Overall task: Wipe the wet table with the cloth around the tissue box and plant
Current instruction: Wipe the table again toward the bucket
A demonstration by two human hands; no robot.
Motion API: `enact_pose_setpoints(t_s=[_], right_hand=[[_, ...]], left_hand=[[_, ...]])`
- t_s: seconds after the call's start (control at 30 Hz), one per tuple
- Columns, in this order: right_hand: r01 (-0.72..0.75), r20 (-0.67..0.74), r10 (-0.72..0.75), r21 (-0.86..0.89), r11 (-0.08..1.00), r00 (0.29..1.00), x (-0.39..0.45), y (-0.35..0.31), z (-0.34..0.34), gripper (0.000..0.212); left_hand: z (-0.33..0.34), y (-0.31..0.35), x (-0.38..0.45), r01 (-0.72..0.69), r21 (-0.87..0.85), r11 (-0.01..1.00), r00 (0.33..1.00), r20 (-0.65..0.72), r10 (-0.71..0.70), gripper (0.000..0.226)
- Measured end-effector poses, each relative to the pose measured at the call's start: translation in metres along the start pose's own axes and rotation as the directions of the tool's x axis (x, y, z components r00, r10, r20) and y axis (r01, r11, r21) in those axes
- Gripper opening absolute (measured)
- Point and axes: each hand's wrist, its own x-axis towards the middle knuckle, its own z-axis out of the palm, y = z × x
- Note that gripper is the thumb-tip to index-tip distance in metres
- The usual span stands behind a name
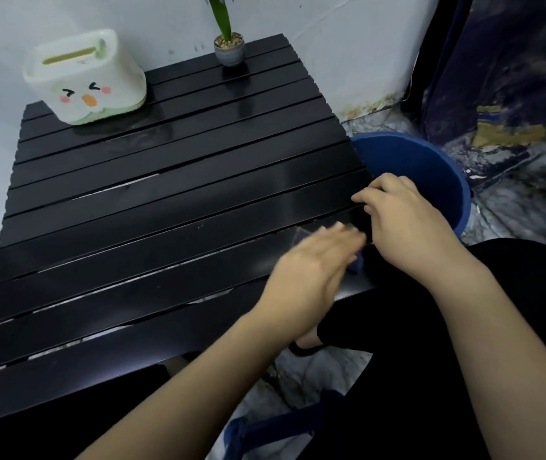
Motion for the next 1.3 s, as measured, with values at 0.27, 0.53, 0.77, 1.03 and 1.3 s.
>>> enact_pose_setpoints(t_s=[0.27,0.53,0.77,1.03,1.3], right_hand=[[0.021,-0.012,-0.021,0.022,1.0,1.0,-0.002,0.002,0.0,0.035],[0.035,0.005,-0.035,0.028,0.999,0.999,-0.002,0.005,-0.003,0.04],[0.035,0.018,-0.036,0.039,0.999,0.999,0.001,0.007,-0.003,0.041],[0.005,0.055,-0.01,0.091,0.996,0.998,0.009,0.007,-0.009,0.038],[0.022,0.04,-0.027,0.12,0.993,0.999,0.005,0.009,-0.009,0.036]], left_hand=[[-0.035,0.038,-0.028,0.129,-0.513,0.849,0.971,0.238,-0.003,0.029],[-0.044,-0.015,-0.049,-0.12,0.014,0.993,0.985,0.128,0.118,0.04],[-0.008,0.0,-0.009,-0.177,-0.016,0.984,0.978,0.111,0.177,0.038],[-0.014,0.007,0.012,0.004,-0.394,0.919,0.989,0.136,0.054,0.031],[-0.013,-0.002,-0.011,-0.126,-0.104,0.987,0.986,0.097,0.136,0.035]])
